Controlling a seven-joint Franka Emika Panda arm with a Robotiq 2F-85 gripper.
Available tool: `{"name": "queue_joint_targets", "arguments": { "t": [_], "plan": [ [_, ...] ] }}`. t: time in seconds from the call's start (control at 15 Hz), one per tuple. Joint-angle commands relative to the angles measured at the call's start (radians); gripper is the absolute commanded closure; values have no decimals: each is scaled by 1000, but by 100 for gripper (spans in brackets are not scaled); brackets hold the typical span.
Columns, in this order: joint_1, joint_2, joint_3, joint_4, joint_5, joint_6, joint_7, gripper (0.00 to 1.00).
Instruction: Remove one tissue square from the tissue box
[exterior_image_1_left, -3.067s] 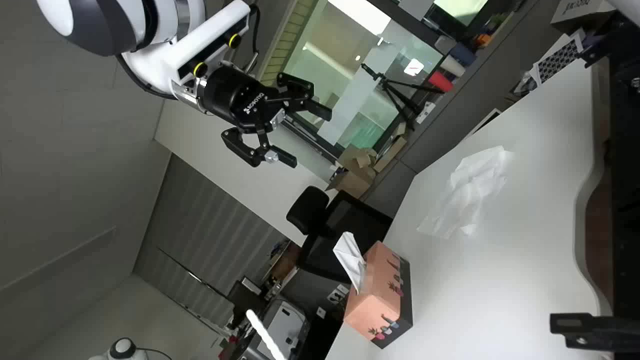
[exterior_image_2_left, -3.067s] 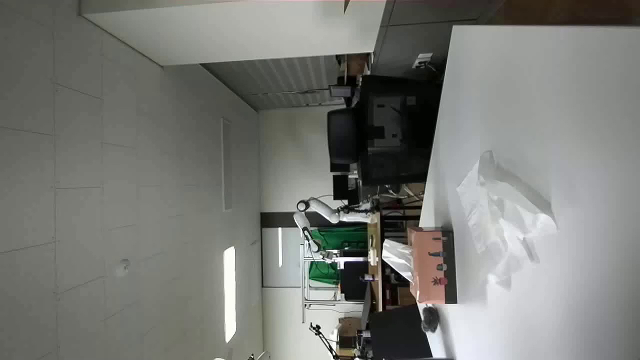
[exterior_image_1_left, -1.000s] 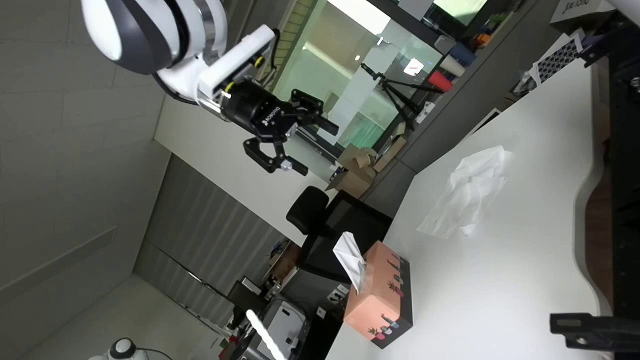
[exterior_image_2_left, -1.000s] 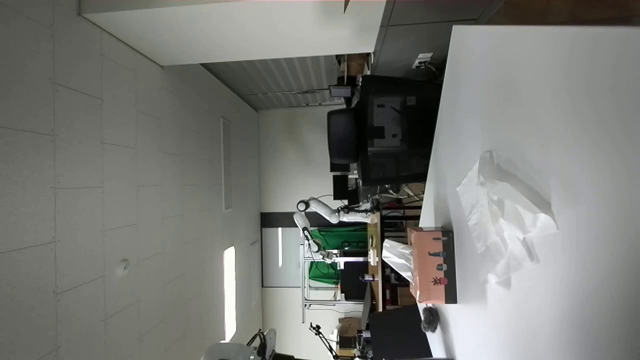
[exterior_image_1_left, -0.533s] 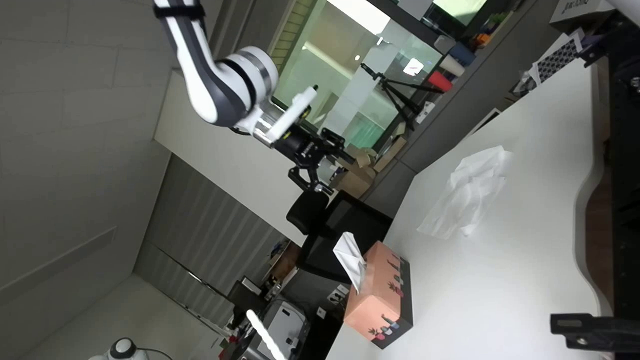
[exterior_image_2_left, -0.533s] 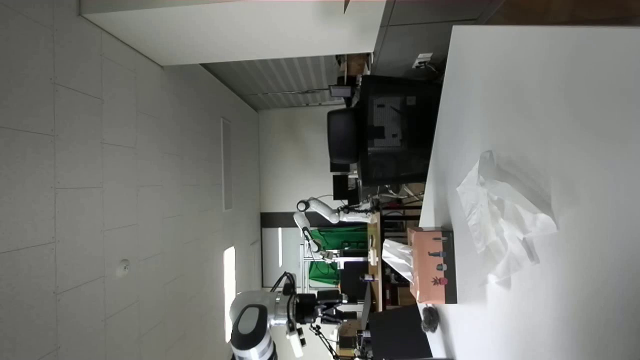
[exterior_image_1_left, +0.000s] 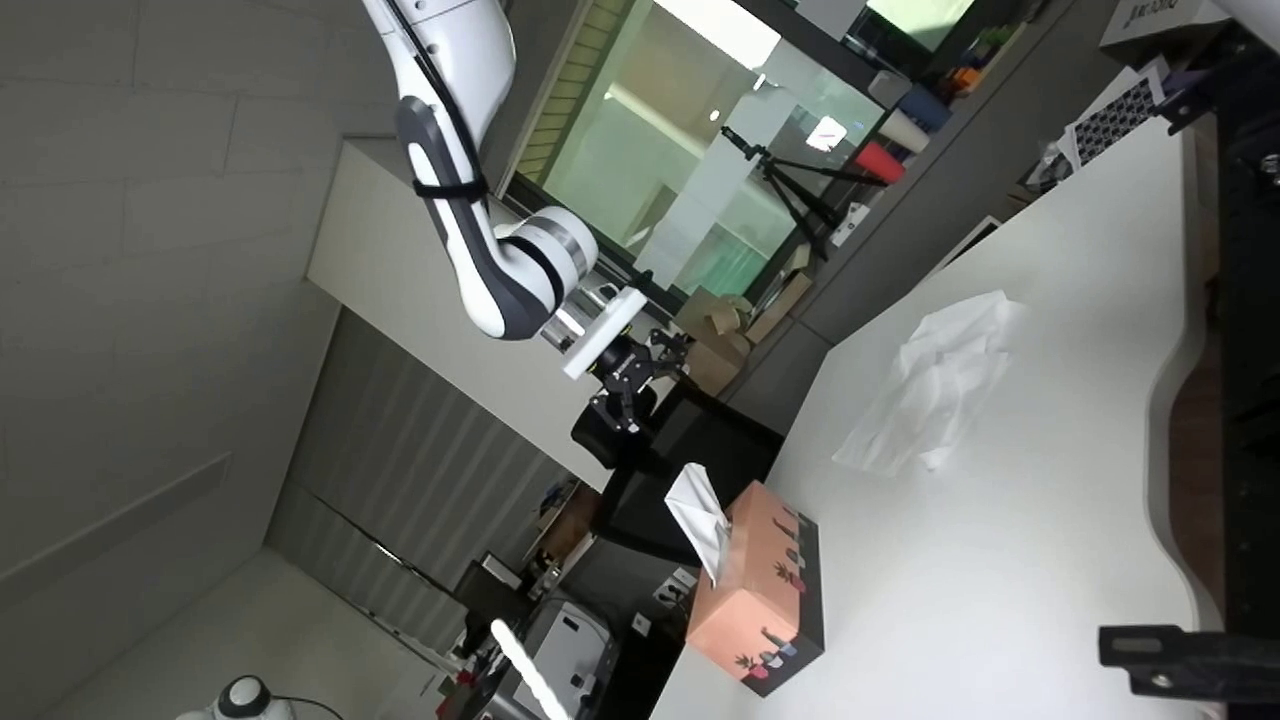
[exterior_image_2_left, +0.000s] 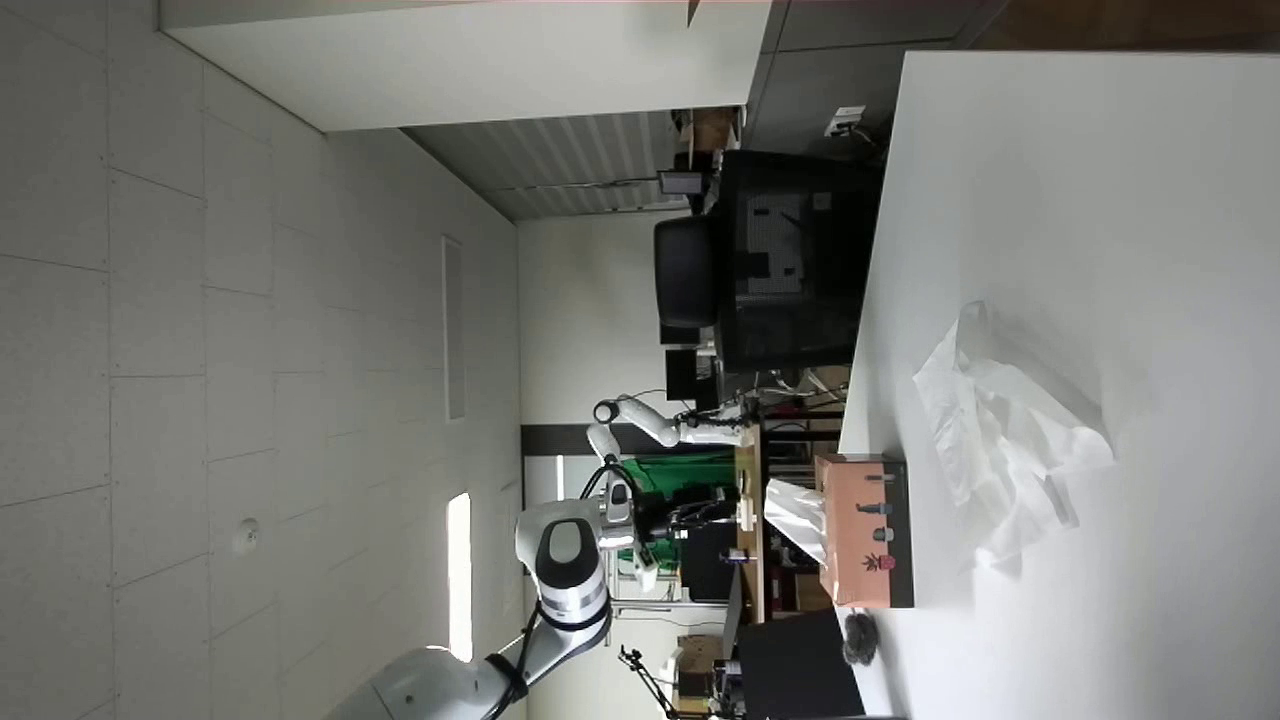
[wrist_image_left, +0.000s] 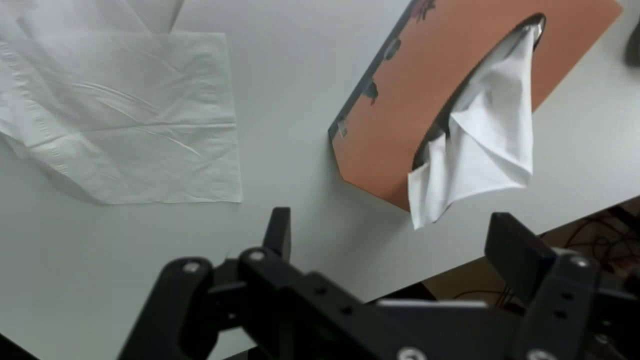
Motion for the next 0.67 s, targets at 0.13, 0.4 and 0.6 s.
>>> {"name": "queue_joint_targets", "arguments": {
  "t": [0.13, 0.4, 0.6],
  "plan": [
    [99, 207, -87, 297, 26, -109, 288, 0],
    [103, 211, -85, 275, 28, -70, 289, 0],
    [104, 214, -85, 271, 28, -69, 282, 0]
  ]
}}
